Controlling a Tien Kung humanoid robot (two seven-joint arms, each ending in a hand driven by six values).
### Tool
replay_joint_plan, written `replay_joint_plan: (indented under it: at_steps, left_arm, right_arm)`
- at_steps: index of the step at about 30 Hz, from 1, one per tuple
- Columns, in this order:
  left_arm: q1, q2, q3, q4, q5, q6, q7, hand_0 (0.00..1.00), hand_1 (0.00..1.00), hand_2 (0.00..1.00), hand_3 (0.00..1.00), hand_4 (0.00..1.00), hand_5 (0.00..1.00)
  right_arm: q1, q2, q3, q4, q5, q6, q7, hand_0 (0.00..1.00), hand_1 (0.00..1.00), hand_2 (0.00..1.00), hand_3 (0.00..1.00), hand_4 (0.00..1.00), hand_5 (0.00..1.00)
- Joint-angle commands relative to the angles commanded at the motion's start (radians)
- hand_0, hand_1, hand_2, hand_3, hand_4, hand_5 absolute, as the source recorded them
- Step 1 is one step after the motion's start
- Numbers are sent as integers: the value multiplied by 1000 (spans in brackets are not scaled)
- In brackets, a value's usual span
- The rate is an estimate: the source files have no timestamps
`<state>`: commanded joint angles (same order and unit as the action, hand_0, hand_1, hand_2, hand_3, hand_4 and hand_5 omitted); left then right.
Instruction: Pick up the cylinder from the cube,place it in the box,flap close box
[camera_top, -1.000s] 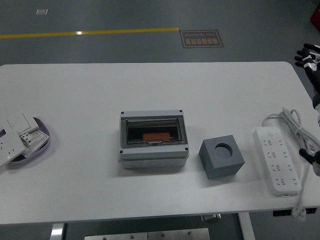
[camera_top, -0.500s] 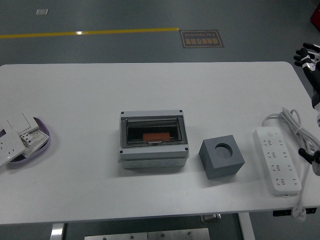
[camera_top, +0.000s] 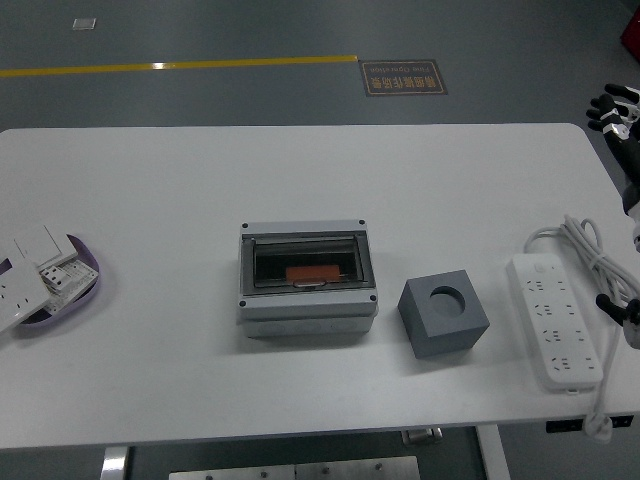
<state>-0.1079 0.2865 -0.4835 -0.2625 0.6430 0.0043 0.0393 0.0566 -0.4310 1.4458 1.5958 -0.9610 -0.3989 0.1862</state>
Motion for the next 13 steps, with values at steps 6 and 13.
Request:
replay_joint_plan:
  at_steps: [6,13]
  left_arm:
    - [-3,4,0,1,-2,-1,0,598,622,616,637,688,225]
    - [-6,8,-1,0,2,-2,0,598,622,616,637,688,224]
  right_arm:
    - [-2,-3,-1,-1,0,-1,-3,672,606,603,641,669,362]
    - [-3,-2,-2,-4,-1,-2,-5,673,606,602,641,669,360]
